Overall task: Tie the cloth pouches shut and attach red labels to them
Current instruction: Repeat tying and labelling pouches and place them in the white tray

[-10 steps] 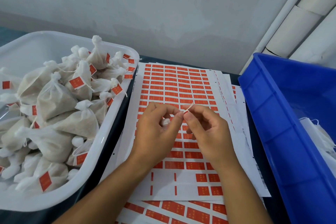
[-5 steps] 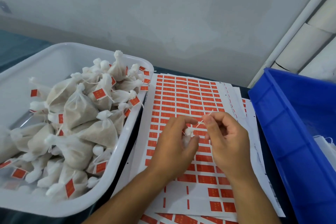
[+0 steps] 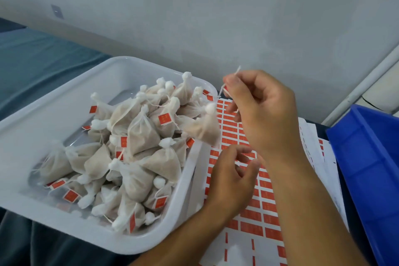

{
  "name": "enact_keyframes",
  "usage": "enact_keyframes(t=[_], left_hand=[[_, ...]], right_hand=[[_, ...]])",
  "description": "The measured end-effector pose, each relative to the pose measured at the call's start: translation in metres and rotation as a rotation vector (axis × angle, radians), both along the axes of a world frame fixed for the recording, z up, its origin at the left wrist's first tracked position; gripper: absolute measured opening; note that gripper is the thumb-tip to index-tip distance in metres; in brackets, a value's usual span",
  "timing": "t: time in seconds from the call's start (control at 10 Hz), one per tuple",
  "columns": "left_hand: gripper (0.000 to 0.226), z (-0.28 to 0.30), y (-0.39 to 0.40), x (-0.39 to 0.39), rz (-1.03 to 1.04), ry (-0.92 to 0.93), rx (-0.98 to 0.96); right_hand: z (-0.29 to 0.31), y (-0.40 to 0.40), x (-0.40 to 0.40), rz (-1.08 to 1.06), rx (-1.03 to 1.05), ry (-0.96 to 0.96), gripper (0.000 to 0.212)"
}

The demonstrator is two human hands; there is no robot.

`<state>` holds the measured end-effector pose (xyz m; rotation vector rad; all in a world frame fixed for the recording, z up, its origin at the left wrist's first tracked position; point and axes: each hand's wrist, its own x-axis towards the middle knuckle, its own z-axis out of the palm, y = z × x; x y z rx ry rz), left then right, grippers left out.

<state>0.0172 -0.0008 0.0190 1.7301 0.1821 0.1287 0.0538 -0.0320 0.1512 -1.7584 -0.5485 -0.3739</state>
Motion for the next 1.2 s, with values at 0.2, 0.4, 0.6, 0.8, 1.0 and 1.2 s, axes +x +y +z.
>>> enact_keyframes(t=[0.2, 0.4, 0.6, 0.8, 1.0, 1.2], left_hand=[[0.009, 0.0, 0.002, 0.002, -0.065, 0.095, -0.079], [0.04, -0.01, 0.003, 0.007, -0.009, 0.085, -0.228], [0.02, -0.009, 0.0, 0.0, 0.03, 0.091, -0.128], [0.026, -0.004, 0.001, 0.001, -0.113, 0.199, -0.143], [0.013, -0.004, 0.002, 0.0, 0.009, 0.021, -0.101], [0.02, -0.007, -0.001, 0.001, 0.015, -0.092, -0.038]], right_hand=[[-0.012, 0.043, 0.03, 0.087, -0.257, 0.128, 0.009], [-0.027, 0.051, 0.033, 0.111, -0.305, 0.129, 0.011], [-0.023, 0.04, 0.023, 0.109, -0.457, 0.064, 0.006], [-0.032, 0.034, 0.018, -0.039, -0.588, 0.017, 0.021], [-0.036, 0.025, 0.019, -0.241, -0.448, 0.123, 0.042], [-0.016, -0.01, 0.023, -0.333, -0.339, 0.16, 0.046]])
